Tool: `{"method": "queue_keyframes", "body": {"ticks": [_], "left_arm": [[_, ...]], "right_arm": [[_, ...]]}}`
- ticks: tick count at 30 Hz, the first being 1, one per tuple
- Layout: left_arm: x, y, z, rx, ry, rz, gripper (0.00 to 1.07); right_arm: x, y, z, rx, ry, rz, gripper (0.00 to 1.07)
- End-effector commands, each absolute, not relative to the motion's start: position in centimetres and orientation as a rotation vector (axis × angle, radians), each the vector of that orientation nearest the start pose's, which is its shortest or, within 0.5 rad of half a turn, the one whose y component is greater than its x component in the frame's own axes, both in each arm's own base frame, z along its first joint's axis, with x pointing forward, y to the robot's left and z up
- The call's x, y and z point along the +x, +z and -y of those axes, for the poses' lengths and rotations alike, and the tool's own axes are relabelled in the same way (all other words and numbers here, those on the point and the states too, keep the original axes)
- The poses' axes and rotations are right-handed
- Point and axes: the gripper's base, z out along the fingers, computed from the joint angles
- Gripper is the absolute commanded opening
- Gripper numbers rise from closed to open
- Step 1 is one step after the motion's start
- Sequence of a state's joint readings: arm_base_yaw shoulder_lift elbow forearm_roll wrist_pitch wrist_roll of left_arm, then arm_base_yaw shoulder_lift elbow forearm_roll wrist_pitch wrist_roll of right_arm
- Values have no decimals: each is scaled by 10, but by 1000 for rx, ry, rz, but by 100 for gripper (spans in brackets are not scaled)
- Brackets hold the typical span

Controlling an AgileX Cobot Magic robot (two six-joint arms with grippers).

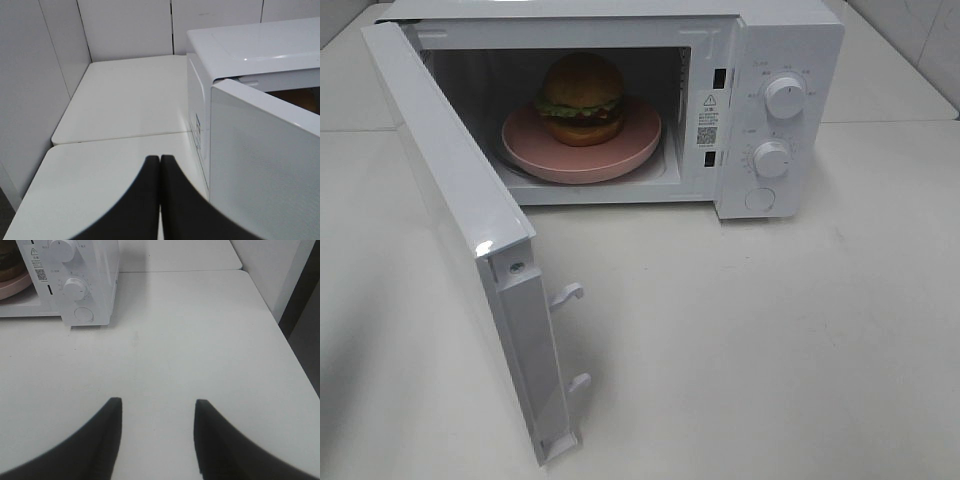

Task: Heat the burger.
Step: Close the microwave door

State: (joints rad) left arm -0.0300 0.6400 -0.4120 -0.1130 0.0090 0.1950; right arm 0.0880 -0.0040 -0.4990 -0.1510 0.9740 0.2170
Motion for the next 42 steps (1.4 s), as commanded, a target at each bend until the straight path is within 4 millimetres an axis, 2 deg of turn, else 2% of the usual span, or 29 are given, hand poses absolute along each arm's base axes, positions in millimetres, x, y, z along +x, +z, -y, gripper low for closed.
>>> {"method": "queue_keyframes", "body": {"ticks": [1,5,14,21,31,42], "left_arm": [[147,285,3,73,47,-1656,0],[158,264,2,71,66,-1670,0],[174,239,7,119,40,-1673,0],[191,217,21,303,-34,-1711,0],[209,195,36,413,-178,-1662,0],[225,178,41,420,-263,-1695,0]], "right_arm": [[-6,285,12,138,23,-1907,45],[-6,285,12,138,23,-1907,45],[-6,285,12,138,23,-1907,45],[-6,285,12,138,23,-1907,45],[-6,285,12,138,23,-1907,45],[-6,285,12,138,23,-1907,45]]}}
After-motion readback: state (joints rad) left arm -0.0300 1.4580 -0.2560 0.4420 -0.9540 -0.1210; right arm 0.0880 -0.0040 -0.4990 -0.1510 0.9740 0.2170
